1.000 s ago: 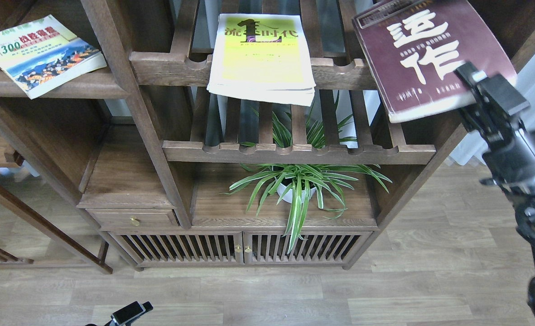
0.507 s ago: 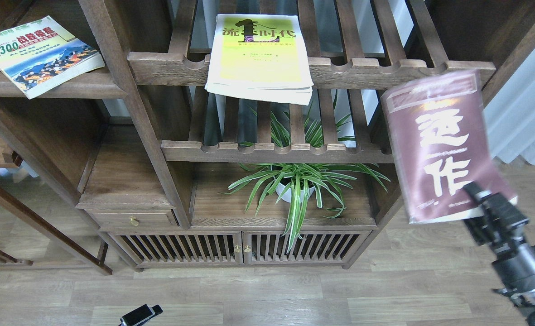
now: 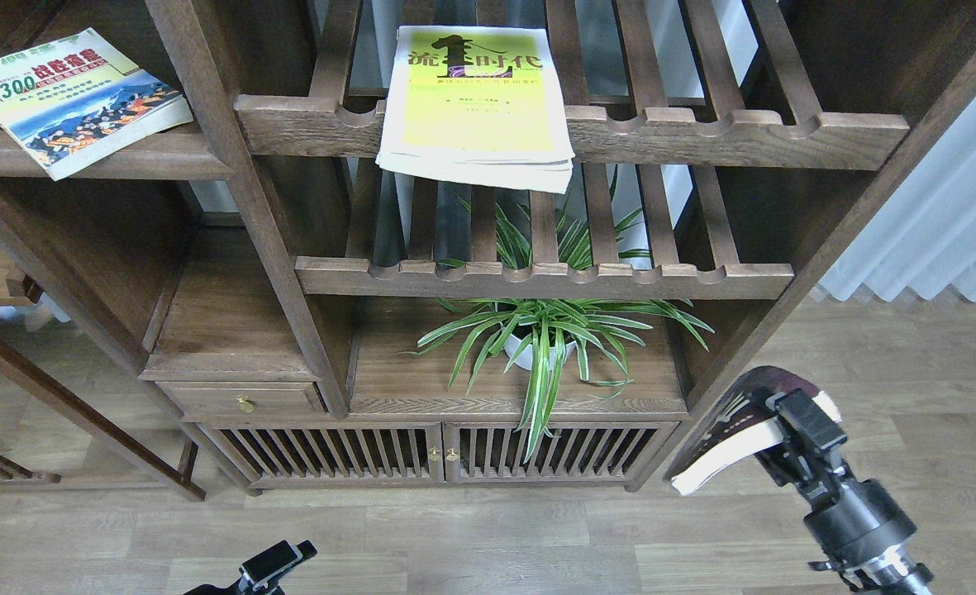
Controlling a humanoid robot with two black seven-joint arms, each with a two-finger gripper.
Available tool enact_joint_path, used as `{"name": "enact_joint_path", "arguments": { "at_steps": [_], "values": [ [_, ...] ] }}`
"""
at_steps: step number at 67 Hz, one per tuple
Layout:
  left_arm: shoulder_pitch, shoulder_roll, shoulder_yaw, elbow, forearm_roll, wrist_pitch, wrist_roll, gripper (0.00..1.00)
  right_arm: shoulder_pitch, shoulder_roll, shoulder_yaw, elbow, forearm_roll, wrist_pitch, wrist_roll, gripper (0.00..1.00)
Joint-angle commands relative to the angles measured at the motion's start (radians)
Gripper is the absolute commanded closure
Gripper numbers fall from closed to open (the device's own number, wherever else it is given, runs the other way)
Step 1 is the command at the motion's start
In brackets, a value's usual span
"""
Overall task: Organize books on shelf
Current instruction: 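Grasp the maroon book with the right gripper and pull it down off the shelf, then bring the left gripper to the maroon book and take it from the right gripper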
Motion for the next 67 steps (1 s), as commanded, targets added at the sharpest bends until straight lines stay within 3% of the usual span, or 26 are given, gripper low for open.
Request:
{"name": "enact_joint_path", "arguments": {
  "at_steps": [1,31,67],
  "values": [
    [0.005,-0.008,-0.064,-0.073,-0.001,0.000,-0.009,0.00,0.026,0.037,-0.033,-0.017,-0.002,0.000,0.000,1.00],
    [0.011,-0.147,-0.173,-0.213,-0.003,0.000,-0.015,0.01,0.125,0.160,-0.040,-0.032,0.002,0.000,0.000,1.00],
    [0.027,-0.255,-0.227,-0.354,-0.004,0.000,-0.075,0.01,0.160,0.206,-0.060,-0.055,0.012,0.000,0.000,1.00]
  ]
}}
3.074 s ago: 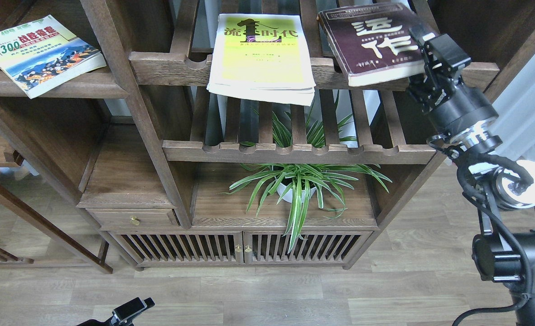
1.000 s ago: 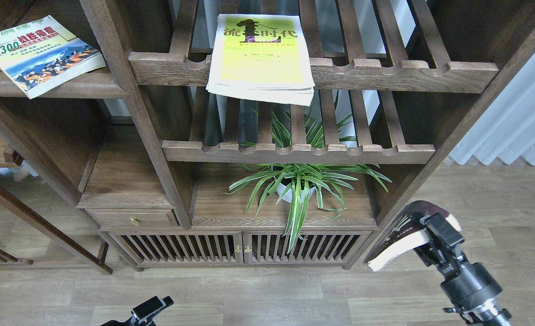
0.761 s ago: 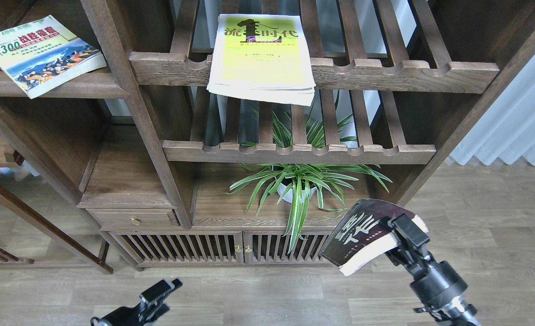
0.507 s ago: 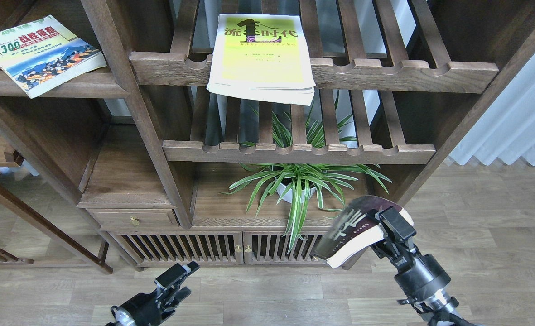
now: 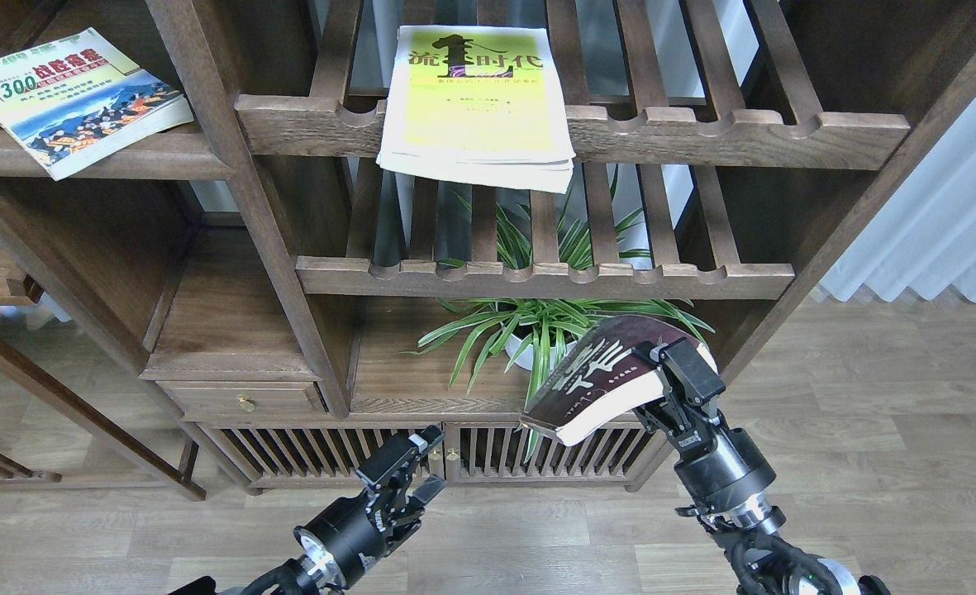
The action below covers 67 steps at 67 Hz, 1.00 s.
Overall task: Organize books on shelf
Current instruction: 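Bring the left gripper to the maroon book and take it from the right gripper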
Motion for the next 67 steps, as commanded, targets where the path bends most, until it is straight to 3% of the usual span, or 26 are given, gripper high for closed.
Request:
{"name": "enact_joint_path", "arguments": {
  "at_steps": [1,43,56,67],
  "values": [
    [0.006,-0.032,-0.027,-0.030,0.000,0.000,-0.003,0.00,0.000,0.000,0.000,-0.004,0.006,0.000,0.000,1.00],
    [0.019,-0.060,0.003,-0.042,0.000,0.000,-0.006,0.00,0.079,0.000,-0.064,0.001,0.029,0.000,0.000,1.00],
    [0.002,-0.060,-0.010,-0.076,-0.001,0.000,-0.048,0.01,0.094,0.000,-0.178,0.004,0.050,0.000,0.008,1.00],
    [-0.001,-0.060,-0.027,-0.085,-0.003,0.000,-0.057,0.00,0.094,0.000,-0.198,0.004,0.050,0.000,0.016,1.00]
  ]
}}
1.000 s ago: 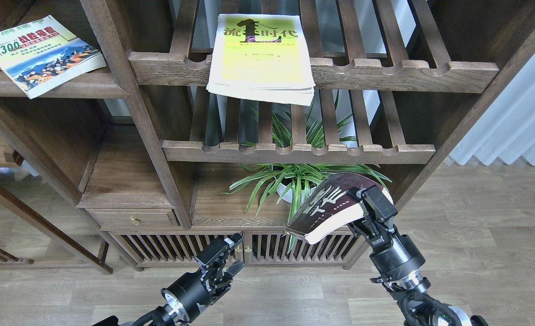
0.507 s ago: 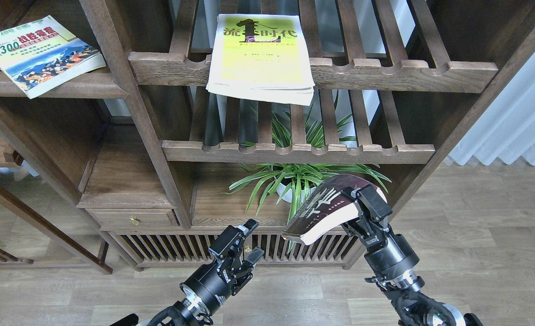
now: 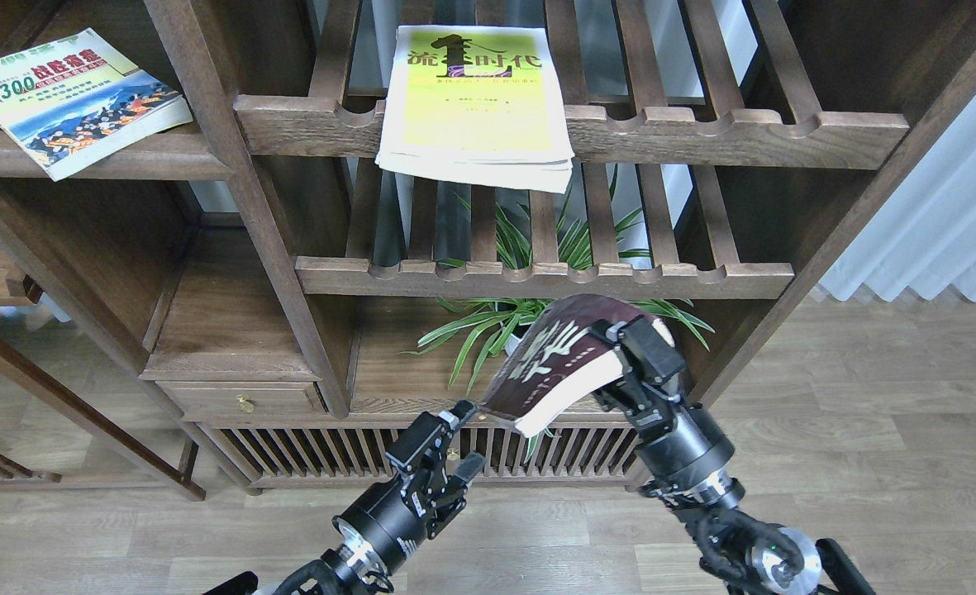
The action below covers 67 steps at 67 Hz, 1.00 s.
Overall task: Organize books on shelf
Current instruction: 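Bring the left gripper to the maroon book and take it from the right gripper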
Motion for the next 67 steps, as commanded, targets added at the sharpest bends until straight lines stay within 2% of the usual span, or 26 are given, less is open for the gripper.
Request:
{"name": "enact_joint_path", "arguments": {
  "at_steps": [1,23,34,38,43,44,50,51,54,55,60,67],
  "values": [
    [-0.001,0.000,-0.014,-0.007,-0.002,0.000,-0.006,0.00,0.000,0.000,-0.014,0.000,0.000,0.000,0.005,1.00],
    [-0.039,0.000,-0.034,-0.029,-0.042,0.000,-0.014,0.01,0.000,0.000,-0.042,0.008,0.000,0.000,0.005,1.00],
    [-0.071,0.000,-0.061,-0.020,-0.083,0.000,-0.011,0.04,-0.001,0.000,-0.050,0.011,0.000,0.000,0.005,1.00],
    [-0.076,0.000,-0.070,-0.012,-0.088,0.000,-0.012,0.10,-0.001,0.000,-0.051,0.011,0.000,0.000,0.005,1.00],
    [-0.077,0.000,-0.083,-0.006,-0.103,0.000,-0.012,0.24,0.000,0.000,-0.054,0.011,0.000,0.000,0.005,1.00],
    [-0.077,0.000,-0.087,-0.001,-0.112,0.000,-0.014,0.32,-0.001,0.000,-0.056,0.011,0.000,0.000,0.005,1.00],
    [-0.077,0.000,-0.098,0.016,-0.131,0.000,-0.012,0.49,-0.001,0.000,-0.056,0.011,0.000,0.000,0.005,1.00],
    [-0.076,0.000,-0.102,0.020,-0.134,0.000,-0.015,0.56,-0.001,0.000,-0.056,0.011,0.000,0.000,0.005,1.00],
    [-0.076,0.000,-0.110,0.022,-0.135,0.000,-0.017,0.65,0.000,0.000,-0.057,0.011,0.000,0.000,0.005,1.00],
    [-0.074,0.000,-0.115,0.023,-0.137,0.000,-0.019,0.73,-0.001,0.000,-0.057,0.011,0.000,0.000,0.005,1.00],
    [-0.071,0.000,-0.127,0.022,-0.141,0.000,-0.020,0.90,-0.001,0.000,-0.057,0.011,0.000,0.000,0.005,1.00],
    [-0.077,0.000,-0.116,0.023,-0.140,0.000,-0.020,0.96,-0.001,0.000,-0.057,0.011,0.000,0.000,0.005,1.00]
  ]
}}
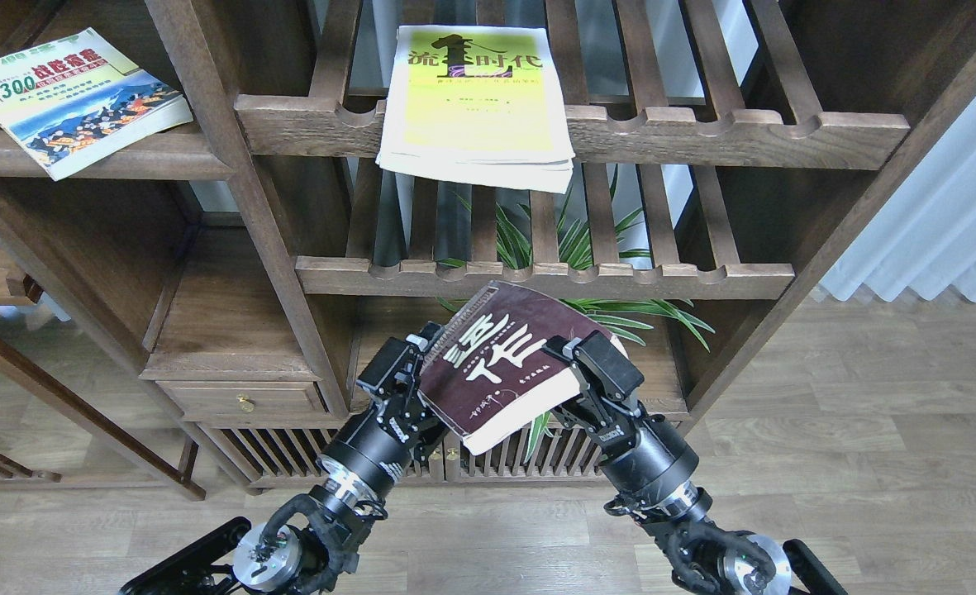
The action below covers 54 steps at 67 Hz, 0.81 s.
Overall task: Organize books on shelf
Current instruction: 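Bring the left gripper to the maroon book and take it from the right gripper, then carry the maroon book with the left gripper up to the upper shelf section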
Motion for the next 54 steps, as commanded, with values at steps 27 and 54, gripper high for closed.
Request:
{"name": "enact_joint_path", "arguments": {
  "at_steps": [27,54],
  "values": [
    [-0.001,0.000,0.041,0.006,-0.001,0.000,0.012,1.00,-0.004,0.000,-0.022,-0.009,-0.014,0.000,0.015,0.30],
    [-0.012,0.339,0.127,-0.009,0.007,0.000,0.137,1.00,0.003,0.000,-0.015,-0.126,-0.015,0.000,0.017,0.00]
  ]
}}
